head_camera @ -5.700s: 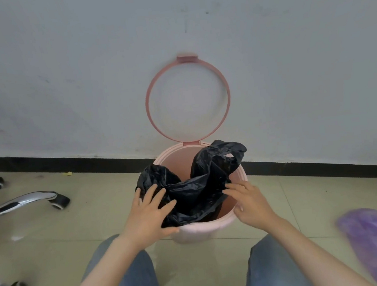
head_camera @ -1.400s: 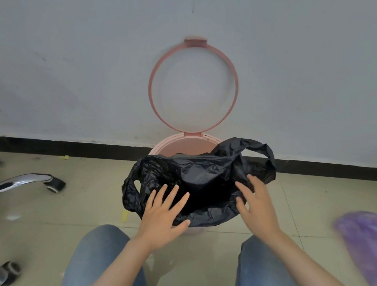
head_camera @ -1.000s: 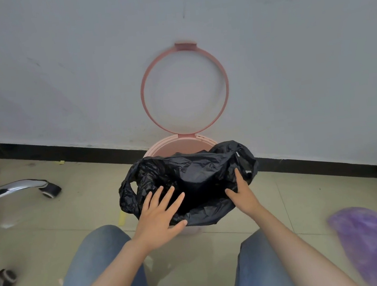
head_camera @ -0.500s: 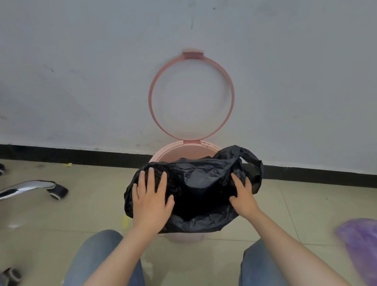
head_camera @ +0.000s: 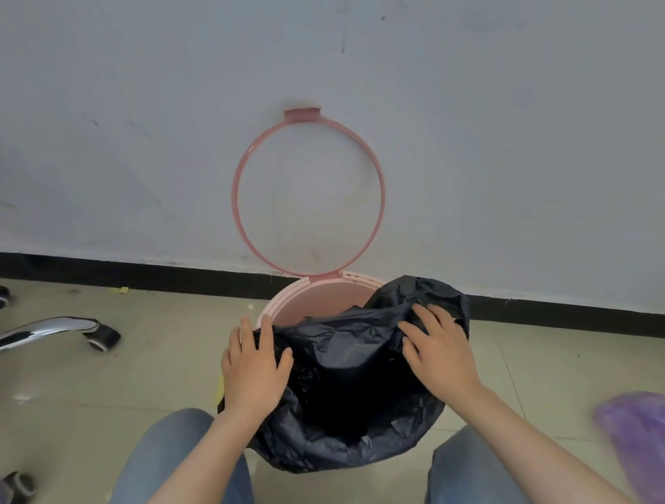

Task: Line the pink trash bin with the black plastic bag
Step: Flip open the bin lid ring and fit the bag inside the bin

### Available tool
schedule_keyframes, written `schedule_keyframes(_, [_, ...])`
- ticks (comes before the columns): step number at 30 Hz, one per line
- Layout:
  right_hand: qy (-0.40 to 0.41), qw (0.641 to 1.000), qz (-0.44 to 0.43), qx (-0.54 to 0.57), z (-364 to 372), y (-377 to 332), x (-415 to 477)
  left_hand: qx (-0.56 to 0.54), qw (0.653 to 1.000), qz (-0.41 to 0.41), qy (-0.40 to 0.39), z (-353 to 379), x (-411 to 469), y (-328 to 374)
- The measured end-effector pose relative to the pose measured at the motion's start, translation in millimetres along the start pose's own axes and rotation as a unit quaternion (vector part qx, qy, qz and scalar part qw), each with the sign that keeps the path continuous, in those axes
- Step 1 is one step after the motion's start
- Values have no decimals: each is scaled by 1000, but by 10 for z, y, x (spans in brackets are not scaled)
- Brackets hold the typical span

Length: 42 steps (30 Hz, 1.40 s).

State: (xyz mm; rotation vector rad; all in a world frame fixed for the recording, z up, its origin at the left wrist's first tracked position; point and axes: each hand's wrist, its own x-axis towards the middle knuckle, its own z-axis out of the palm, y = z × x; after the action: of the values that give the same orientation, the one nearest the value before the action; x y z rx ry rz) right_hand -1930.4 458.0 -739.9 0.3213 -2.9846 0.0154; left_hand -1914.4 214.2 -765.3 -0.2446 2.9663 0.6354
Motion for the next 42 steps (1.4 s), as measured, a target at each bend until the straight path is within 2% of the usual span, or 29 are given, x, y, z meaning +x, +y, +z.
schedule_keyframes(2, [-21, 998, -53, -33, -65, -10, 169, 17, 1000, 4, 25, -8, 22, 34])
schedule_keyframes(5, [-98, 991, -80, -32, -76, 50, 461, 27, 999, 1, 28, -3, 96, 64])
schedule_keyframes(12, [-254, 962, 6, 98, 79, 235, 854, -129, 987, 31, 93, 5, 290, -21])
schedule_keyframes(16, [-294, 929, 55, 218, 230, 247, 936, -225, 963, -33, 145, -45, 417, -78])
schedule_keyframes(18, [-273, 925, 57, 258, 254, 233, 992, -258, 952, -88, 136, -81, 577, -107])
schedule_keyframes(21, [-280, 899, 80, 326, 215, 224, 1060, -325, 924, -169, 112, -135, 807, -122])
schedule_keyframes(22, [-292, 899, 80, 315, 183, 236, 1076, -347, 913, -186, 106, -143, 859, -120])
schedule_keyframes(24, [-312, 929, 46, 194, 104, 256, 1089, -378, 898, -204, 95, -137, 921, -115])
schedule_keyframes(25, [-294, 950, 18, 98, 70, 250, 1082, -386, 894, -208, 91, -136, 935, -112])
schedule_keyframes(26, [-236, 972, -18, 1, 41, 230, 1054, -391, 892, -210, 90, -137, 935, -108])
schedule_keyframes(27, [-132, 988, -63, -60, 28, 215, 1015, -397, 889, -209, 91, -140, 935, -108])
schedule_keyframes(28, [-30, 989, -111, -96, 34, 208, 977, -404, 887, -204, 92, -149, 932, -107])
schedule_keyframes(30, [113, 967, -199, -116, 104, 241, 894, -404, 892, -185, 88, -173, 915, -101])
schedule_keyframes(32, [119, 956, -243, -117, 216, 277, 858, -327, 930, -140, 94, -197, 855, -79])
schedule_keyframes(34, [47, 966, -223, -122, 281, 269, 853, -156, 975, -52, 151, -209, 706, -48])
schedule_keyframes(36, [-3, 975, -190, -117, 313, 245, 880, 8, 976, 60, 211, -135, 536, 3])
schedule_keyframes(37, [-29, 977, -181, -105, 323, 225, 891, 72, 970, 97, 209, -68, 465, 28])
schedule_keyframes(39, [-88, 981, -165, -57, 346, 197, 937, 132, 977, 99, 134, 55, 350, 97])
schedule_keyframes(41, [-163, 978, -131, -6, 339, 175, 984, 143, 989, 42, 26, 112, 318, 128])
schedule_keyframes(42, [-190, 975, -116, 15, 338, 161, 1007, 148, 989, 26, -2, 145, 336, 111])
